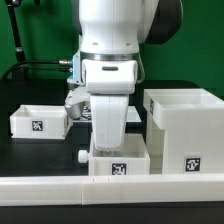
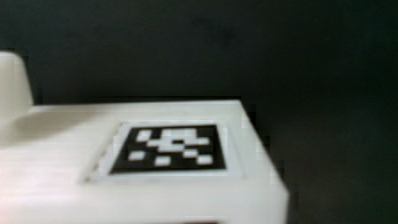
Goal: Assemble drawer
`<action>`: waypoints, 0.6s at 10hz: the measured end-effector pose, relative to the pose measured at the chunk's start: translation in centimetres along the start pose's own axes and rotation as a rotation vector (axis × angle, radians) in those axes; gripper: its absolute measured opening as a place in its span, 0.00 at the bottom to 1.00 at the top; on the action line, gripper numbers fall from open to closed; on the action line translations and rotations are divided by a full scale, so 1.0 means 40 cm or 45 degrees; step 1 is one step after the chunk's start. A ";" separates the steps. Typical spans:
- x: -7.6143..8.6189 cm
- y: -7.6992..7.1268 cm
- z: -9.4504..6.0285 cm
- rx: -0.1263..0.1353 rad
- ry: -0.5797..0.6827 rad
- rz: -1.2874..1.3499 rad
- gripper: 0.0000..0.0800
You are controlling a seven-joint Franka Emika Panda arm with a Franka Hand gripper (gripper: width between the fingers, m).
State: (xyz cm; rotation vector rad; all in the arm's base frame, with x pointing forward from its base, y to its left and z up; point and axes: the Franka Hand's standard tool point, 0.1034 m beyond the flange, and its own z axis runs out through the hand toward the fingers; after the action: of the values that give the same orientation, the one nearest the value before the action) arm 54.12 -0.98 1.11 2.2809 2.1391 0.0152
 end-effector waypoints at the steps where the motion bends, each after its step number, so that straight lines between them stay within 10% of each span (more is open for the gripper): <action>1: 0.001 0.004 -0.001 -0.010 0.001 0.002 0.05; 6: 0.005 0.003 0.000 -0.020 0.002 0.005 0.05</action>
Offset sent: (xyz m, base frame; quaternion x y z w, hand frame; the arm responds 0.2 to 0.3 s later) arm 0.0000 0.0000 0.0000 0.0000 0.0000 0.0000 1.0000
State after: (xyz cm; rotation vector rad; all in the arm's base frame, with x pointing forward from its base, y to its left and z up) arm 54.24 -0.78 1.10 2.2771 2.1279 0.0342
